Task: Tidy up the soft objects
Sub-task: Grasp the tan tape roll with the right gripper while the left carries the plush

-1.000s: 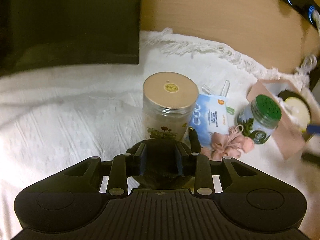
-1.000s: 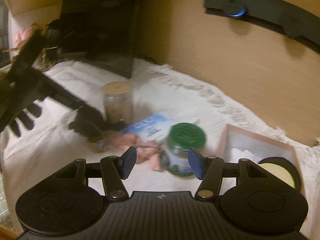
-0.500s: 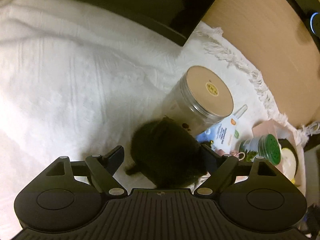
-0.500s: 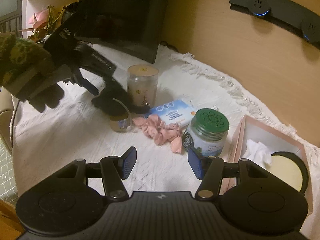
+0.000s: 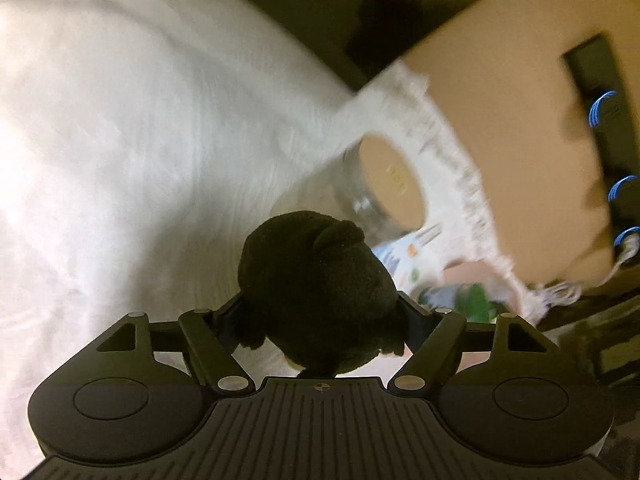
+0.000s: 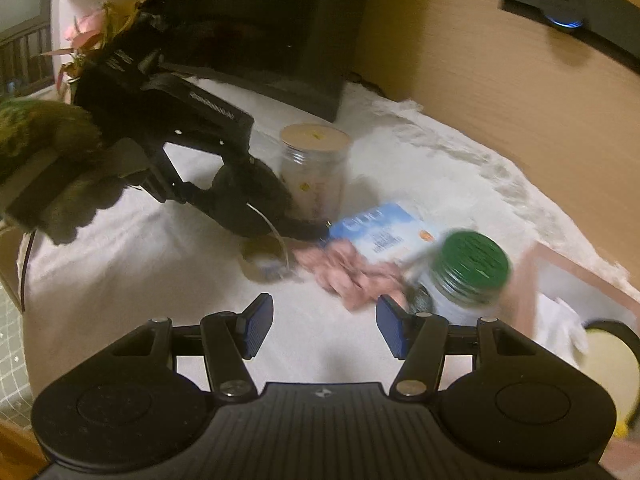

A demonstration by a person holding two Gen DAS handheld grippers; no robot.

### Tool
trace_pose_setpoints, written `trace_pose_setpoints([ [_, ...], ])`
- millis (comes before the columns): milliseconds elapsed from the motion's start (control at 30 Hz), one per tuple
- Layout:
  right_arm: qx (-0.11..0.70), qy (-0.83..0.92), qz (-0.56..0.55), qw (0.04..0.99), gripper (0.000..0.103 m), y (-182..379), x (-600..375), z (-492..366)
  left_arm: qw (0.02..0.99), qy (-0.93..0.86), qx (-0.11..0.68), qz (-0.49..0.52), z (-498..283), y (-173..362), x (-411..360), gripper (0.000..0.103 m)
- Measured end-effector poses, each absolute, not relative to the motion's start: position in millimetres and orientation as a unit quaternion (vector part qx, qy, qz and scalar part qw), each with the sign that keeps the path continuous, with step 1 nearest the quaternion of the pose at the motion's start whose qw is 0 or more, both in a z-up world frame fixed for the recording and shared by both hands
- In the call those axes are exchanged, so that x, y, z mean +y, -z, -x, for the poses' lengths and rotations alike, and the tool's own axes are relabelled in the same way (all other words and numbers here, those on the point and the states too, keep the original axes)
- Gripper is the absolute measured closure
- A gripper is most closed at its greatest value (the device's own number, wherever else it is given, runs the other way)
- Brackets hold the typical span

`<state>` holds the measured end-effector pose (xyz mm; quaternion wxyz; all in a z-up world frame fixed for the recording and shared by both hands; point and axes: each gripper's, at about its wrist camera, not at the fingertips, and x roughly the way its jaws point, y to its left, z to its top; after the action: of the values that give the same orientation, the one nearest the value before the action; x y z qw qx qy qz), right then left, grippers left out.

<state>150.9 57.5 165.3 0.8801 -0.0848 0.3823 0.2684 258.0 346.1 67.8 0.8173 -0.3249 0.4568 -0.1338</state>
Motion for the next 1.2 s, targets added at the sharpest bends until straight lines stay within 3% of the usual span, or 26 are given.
trace_pose_setpoints([
  [233, 0.393, -0.311, 0.088, 0.861, 0.046, -139.2, 117.5, -186.3, 0.878, 0.064, 0.348, 0.323, -230.9, -114.7, 399.1, 0.024],
  [400, 0.441, -0.291, 0.077, 0.846, 0.046, -109.0, 139.8, -218.0, 0.893, 0.031, 0.322, 0.312, -227.4, -123.2, 420.6, 0.024],
  [433, 0.454, -0.289, 0.071, 0.840, 0.047, -105.3, 141.2, -221.7, 0.894, 0.026, 0.319, 0.313, -227.1, -122.6, 423.6, 0.024],
  [500, 0.468, -0.291, 0.059, 0.832, 0.061, -102.6, 139.1, -225.3, 0.896, 0.016, 0.313, 0.316, -229.2, -120.9, 429.6, 0.024],
  [533, 0.468, -0.289, 0.058, 0.833, 0.060, -104.4, 137.3, -225.1, 0.896, 0.013, 0.310, 0.318, -230.1, -120.7, 432.1, 0.024],
  [900, 0.328, -0.266, 0.064, 0.904, 0.060, -227.1, 69.9, -214.1, 0.920, 0.070, 0.252, 0.292, -276.1, -184.3, 395.8, 0.024],
  [1200, 0.265, -0.129, 0.081, 0.952, 0.060, -278.6, -27.5, -200.7, 0.915, 0.202, 0.248, 0.247, -314.5, -229.1, 283.7, 0.024],
])
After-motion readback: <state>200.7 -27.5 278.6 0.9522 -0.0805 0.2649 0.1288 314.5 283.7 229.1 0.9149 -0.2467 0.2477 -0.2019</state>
